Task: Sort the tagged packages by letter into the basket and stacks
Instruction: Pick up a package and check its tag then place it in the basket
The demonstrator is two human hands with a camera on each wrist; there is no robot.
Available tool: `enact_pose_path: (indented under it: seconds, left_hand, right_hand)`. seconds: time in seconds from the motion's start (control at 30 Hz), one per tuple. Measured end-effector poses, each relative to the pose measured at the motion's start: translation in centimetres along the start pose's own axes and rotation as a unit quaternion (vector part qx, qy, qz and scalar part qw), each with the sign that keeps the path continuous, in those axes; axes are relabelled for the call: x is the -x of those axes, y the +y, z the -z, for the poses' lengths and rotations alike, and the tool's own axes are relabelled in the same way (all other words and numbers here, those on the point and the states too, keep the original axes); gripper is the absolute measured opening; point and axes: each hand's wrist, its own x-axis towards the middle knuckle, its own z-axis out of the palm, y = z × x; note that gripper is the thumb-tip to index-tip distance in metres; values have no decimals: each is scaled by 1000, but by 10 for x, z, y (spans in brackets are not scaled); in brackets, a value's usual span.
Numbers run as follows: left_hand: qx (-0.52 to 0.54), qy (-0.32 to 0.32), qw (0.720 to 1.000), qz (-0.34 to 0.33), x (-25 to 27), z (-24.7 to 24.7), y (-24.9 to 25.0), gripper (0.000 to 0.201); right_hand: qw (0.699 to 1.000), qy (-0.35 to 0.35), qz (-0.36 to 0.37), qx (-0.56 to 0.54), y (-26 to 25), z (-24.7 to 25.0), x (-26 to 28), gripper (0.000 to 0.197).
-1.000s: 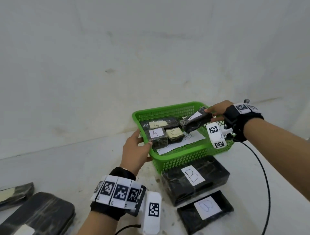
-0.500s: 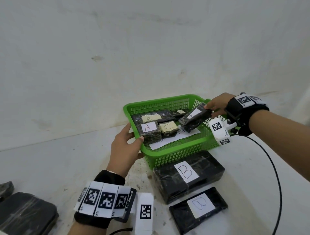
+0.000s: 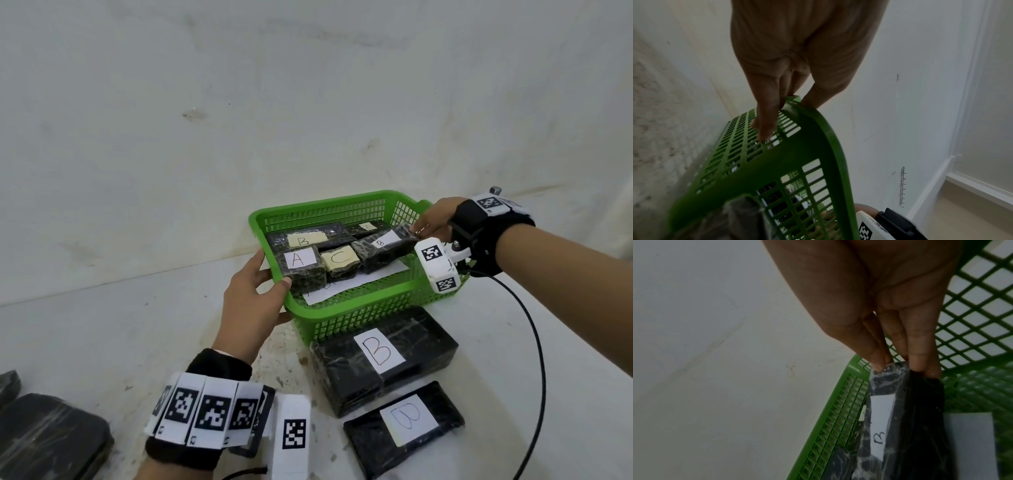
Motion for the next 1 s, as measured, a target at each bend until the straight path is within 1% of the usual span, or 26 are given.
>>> enact_pose_path:
  seconds: [0.03, 0.07, 0.1, 0.2, 0.23, 0.43, 0.53, 0.67, 0.83, 0.93, 1.0]
  left_hand:
    - [-2, -1, 1000, -1, 0, 0, 0, 55]
    - [-4, -2, 1000, -3, 0, 1, 0, 55]
    - [-5, -2, 1000, -3, -1, 1, -1, 55]
    - [-8, -2, 1000, -6, -1, 1, -2, 56]
    - [-9, -1, 1000, -7, -1, 1, -2, 55]
    - [-7, -1, 1000, -7, -1, 1, -3, 54]
    - [-9, -1, 1000, -6, -1, 1, -3, 54]
    - [-16, 1, 1000, -6, -1, 2, -2, 54]
    - [-17, 5, 1000, -6, -1, 2, -2, 55]
    - [-9, 8, 1000, 1, 0, 0, -2, 56]
    - [-3, 12, 1000, 10, 0, -1, -1, 58]
  right_hand:
    - [1000, 0, -7, 23, 0, -1, 0, 8]
    - [999, -1, -12, 30, 2, -1, -3, 10]
    - [999, -13, -24, 24, 4, -1, -5, 9]
    - [998, -43, -16, -41, 17, 7, -18, 8]
    - [997, -46, -14, -57, 19, 7, -19, 3]
    - [989, -91, -25, -110, 27, 0, -24, 8]
    - [981, -111, -31, -155, 29, -4, -28, 10]
    - [974, -110, -74, -185, 28, -7, -39, 16]
    - [982, -96, -53, -154, 31, -6, -46, 9]
    - [988, -88, -53, -117, 30, -6, -43, 17]
    - [991, -66, -27, -115, 27, -3, -35, 12]
